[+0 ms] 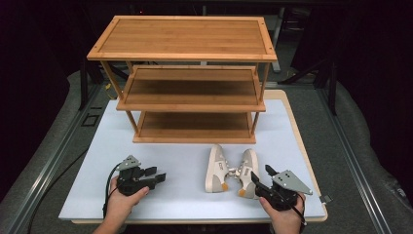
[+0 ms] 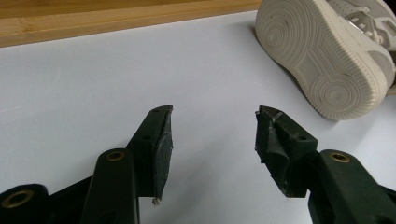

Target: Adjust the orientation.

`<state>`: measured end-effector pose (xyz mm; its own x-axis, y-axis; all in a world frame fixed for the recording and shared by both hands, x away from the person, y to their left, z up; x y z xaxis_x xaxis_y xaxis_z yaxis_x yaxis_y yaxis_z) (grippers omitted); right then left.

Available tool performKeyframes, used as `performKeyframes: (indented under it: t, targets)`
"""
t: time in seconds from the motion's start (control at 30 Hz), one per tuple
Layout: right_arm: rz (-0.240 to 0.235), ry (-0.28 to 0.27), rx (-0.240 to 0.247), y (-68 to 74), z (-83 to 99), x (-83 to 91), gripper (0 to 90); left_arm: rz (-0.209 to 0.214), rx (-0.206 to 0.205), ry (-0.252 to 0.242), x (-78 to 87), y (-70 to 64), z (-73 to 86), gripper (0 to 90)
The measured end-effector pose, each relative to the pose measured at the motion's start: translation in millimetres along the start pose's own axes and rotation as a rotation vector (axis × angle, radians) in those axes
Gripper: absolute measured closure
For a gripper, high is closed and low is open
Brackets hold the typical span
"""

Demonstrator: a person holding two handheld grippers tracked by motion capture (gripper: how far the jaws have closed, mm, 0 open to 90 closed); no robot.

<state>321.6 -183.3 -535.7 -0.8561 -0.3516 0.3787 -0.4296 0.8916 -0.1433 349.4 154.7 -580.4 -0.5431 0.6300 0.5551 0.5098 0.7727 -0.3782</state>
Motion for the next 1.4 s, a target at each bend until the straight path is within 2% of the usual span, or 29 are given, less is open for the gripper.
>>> performKeyframes:
  t: [0.17, 0.23, 0.27, 0.3, 0.33, 0.53, 0.6, 0.67, 0.7, 0.77, 0.9, 0.93, 1.0, 1.03, 1.07, 1.1, 1.13, 1.23, 1.33, 1.4]
  targets:
    - [0.012, 0.001, -0.015, -1.0, 1.3, 0.2, 43.0, -0.005, 0.022, 0.005, -4.1, -0.6, 1.2, 45.9]
    - [0.011, 0.003, -0.018, -1.3, 1.8, 0.1, 43.0, 0.006, 0.015, 0.01, -8.2, -4.9, 0.5, 45.8]
    - [-0.005, -0.003, -0.026, -1.3, 1.8, -0.7, 43.0, 0.002, 0.004, 0.008, -11.0, -8.8, -0.2, 45.8]
    - [-0.005, -0.003, -0.026, -1.3, 1.8, -0.7, 43.0, 0.002, 0.004, 0.008, -11.0, -8.8, -0.2, 45.8]
    - [0.008, -0.004, -0.033, -4.4, 1.4, -0.6, 43.1, 0.005, -0.012, 0.017, -12.5, -11.8, 0.9, 45.8]
    - [0.012, -0.009, -0.07, -10.0, 1.5, -2.1, 43.2, -0.008, -0.005, 0.0, -16.8, -19.5, -3.4, 45.1]
    - [0.017, -0.019, -0.079, -11.4, -1.0, -0.5, 43.2, 0.002, -0.024, -0.01, -18.4, -29.8, -10.0, 44.7]
    - [0.029, -0.032, -0.079, -12.1, -3.1, 0.6, 43.1, 0.018, -0.021, -0.021, -20.9, -36.8, -15.2, 44.0]
    - [0.034, -0.025, -0.079, -12.3, -3.0, 1.4, 43.1, 0.018, -0.021, -0.021, -20.9, -36.8, -15.2, 43.8]
    - [0.045, -0.025, -0.073, -13.4, -3.6, 1.2, 42.6, 0.028, -0.031, -0.017, -27.1, -45.3, -21.5, 43.1]
    - [0.042, -0.019, -0.073, -14.4, -2.1, -0.4, 42.6, 0.031, -0.052, -0.009, -35.5, -55.0, -28.5, 41.0]
    - [0.043, -0.019, -0.083, -15.5, -1.3, -1.2, 42.5, 0.036, -0.069, -0.001, -41.9, -62.6, -32.6, 39.8]
    - [0.043, -0.02, -0.083, -16.4, -1.4, -1.3, 42.6, 0.048, -0.073, -0.002, -48.0, -72.9, -36.4, 38.9]
    - [0.043, -0.02, -0.083, -16.4, -1.4, -1.3, 42.6, 0.048, -0.073, -0.002, -48.0, -72.9, -36.4, 38.8]
    - [0.042, -0.025, -0.085, -16.3, -2.0, -1.5, 42.6, 0.062, -0.089, 0.001, -53.7, -82.1, -38.9, 38.7]
    - [0.04, -0.02, -0.083, -16.0, -1.5, -0.8, 42.6, 0.062, -0.089, 0.001, -53.7, -82.1, -38.9, 38.6]
    - [0.039, -0.02, -0.082, -15.8, -1.4, -0.5, 42.6, 0.073, -0.091, 0.011, -59.2, -90.9, -40.0, 38.3]
    - [0.037, -0.022, -0.084, -15.3, -1.4, -0.3, 42.6, 0.07, -0.095, 0.024, -67.9, -97.7, -42.4, 38.3]
    - [0.037, -0.024, -0.085, -15.4, -1.9, -0.7, 42.5, 0.072, -0.075, 0.017, -73.9, -102.2, -45.7, 38.3]
    - [0.038, -0.024, -0.087, -15.5, -2.0, -1.2, 42.4, 0.067, -0.082, 0.012, -77.1, -105.1, -47.3, 38.3]
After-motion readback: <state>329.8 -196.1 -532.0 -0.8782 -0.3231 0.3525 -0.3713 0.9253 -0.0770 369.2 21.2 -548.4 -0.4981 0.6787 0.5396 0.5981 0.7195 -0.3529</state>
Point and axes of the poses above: each handheld gripper's, and its own axes: x roughly backward along the jaws, z roughly out of its underside, y roughly to its left, the point moved 10 cm from there along -x, roughly forward along the jaws, and after that the axes turned 8 degrees about x, right-handed, at the moved point
